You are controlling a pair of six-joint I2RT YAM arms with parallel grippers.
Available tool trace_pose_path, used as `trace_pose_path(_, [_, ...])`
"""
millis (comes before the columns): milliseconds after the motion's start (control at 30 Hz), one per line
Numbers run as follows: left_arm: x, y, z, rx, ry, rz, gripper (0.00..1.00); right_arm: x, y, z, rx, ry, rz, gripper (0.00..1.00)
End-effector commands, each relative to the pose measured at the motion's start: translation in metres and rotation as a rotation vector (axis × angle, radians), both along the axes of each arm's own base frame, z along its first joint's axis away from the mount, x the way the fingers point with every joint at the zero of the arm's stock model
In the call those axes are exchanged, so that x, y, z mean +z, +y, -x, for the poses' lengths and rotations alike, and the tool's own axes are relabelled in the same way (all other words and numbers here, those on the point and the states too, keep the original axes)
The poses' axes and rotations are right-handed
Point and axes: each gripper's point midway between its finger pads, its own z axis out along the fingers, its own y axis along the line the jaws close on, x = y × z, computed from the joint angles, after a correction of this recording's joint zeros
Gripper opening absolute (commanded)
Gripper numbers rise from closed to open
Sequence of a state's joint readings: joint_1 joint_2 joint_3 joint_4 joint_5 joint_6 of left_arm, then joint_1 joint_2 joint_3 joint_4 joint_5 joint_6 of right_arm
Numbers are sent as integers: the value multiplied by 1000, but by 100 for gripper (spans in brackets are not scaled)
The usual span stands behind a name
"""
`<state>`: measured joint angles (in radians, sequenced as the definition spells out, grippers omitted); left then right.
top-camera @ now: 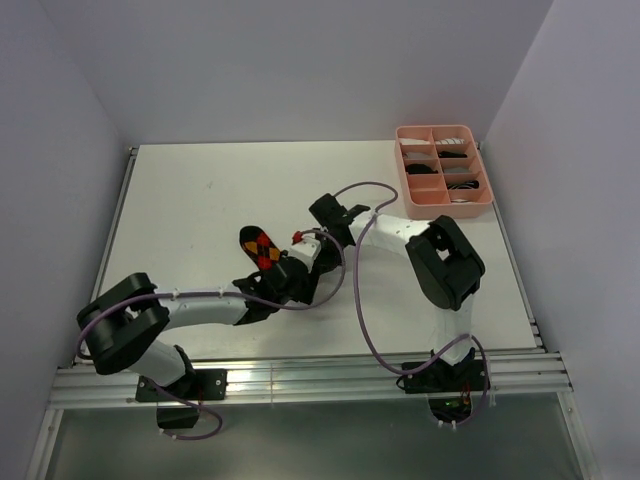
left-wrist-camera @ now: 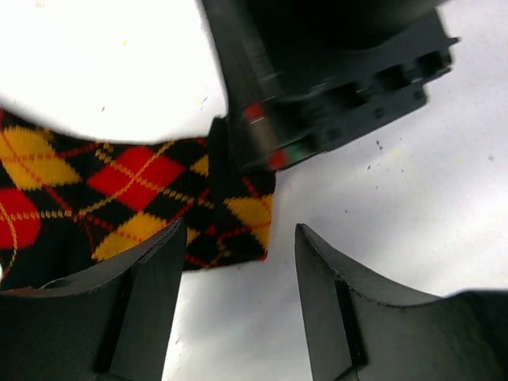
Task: Roll the socks
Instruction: Roll the sock at the center of the board.
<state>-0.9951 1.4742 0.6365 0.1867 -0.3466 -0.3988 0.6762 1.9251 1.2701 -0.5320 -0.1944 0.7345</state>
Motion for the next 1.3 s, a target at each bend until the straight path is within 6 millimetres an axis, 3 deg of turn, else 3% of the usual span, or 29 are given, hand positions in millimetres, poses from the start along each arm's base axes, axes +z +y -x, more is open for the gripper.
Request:
trace_pose_path(0, [22, -17, -19, 17, -144, -47, 61, -12, -15, 11, 21, 52, 98, 0])
trace_pose_path(200, [16, -32, -14, -20, -186, -132, 56, -14, -14, 12, 29, 69, 94, 0])
trace_pose_path(267, [6, -33, -9, -28, -170, -163, 54, -15, -12, 13, 31, 77, 90, 0])
trace_pose_path(567, [-34, -17, 6, -4, -82, -301, 40, -19, -11, 15, 27, 94, 80, 0])
trace_pose_path(667, [-46, -12, 12, -7, -49, -338, 33, -21, -10, 16, 24, 99, 73, 0])
trace_pose_path(767, [-57, -9, 16, -4, -16, -357, 15, -21, -8, 17, 19, 103, 56, 0])
trace_pose_path(800, [-60, -9, 18, -3, -8, -362, 2, -21, -6, 17, 19, 105, 47, 0])
trace_pose_path(867, [-67, -1, 23, 8, 23, -385, 1, -20, -5, 16, 5, 99, 24, 0])
trace_pose_path(1000, [-61, 1, 28, 23, 50, -334, 0, -12, 2, 12, -27, 74, -65, 0])
trace_pose_path(1033, [-59, 1, 28, 23, 58, -315, 1, -1, 10, 5, -33, 40, -126, 0])
trace_pose_path(1100, [-53, -4, 34, 6, 99, -239, 1, 2, 10, 4, -49, 20, -166, 0])
trace_pose_path(1133, [-50, -4, 31, 14, 118, -199, 1, 15, 16, -4, -55, -29, -217, 0])
trace_pose_path(1167, [-47, -2, 37, -4, 151, -166, 1, 16, 15, -4, -61, -42, -231, 4])
trace_pose_path(1233, [-36, -6, 28, 9, 169, -54, 1, 36, 22, -14, -72, -120, -296, 11])
trace_pose_path(1267, [-31, -7, 36, -12, 212, 4, 1, 35, 19, -13, -81, -134, -300, 19])
